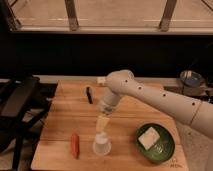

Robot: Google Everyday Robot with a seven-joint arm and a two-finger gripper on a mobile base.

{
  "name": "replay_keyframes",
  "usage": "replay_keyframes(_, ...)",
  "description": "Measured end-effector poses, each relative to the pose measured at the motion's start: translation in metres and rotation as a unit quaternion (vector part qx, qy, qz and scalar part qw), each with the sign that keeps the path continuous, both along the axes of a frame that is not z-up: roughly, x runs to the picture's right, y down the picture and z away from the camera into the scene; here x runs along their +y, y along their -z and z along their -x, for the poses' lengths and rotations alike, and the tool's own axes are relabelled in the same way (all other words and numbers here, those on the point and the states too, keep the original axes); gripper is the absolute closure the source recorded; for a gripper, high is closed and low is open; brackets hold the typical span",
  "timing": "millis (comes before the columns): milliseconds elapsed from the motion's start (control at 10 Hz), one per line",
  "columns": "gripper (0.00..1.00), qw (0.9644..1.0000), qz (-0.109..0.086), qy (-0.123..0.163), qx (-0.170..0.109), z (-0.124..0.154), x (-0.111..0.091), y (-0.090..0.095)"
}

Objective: Place the ceramic cup over the eraser

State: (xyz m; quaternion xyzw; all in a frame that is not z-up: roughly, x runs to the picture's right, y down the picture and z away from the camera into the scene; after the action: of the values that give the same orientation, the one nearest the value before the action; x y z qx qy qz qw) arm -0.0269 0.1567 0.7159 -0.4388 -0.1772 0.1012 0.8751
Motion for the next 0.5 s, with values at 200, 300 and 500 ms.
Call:
replay_keyframes(200, 0.2, 0.9989, -0.003, 0.014, -0.045, -0.012, 0.002, 0.017)
replay_keyframes(300, 0.2, 0.9972, -0.003, 0.022, -0.071, -0.021, 0.008, 0.028)
replay_keyframes(500, 0.2, 0.9918, -0.008, 0.046, -0.118, -0.036, 0.02, 0.042)
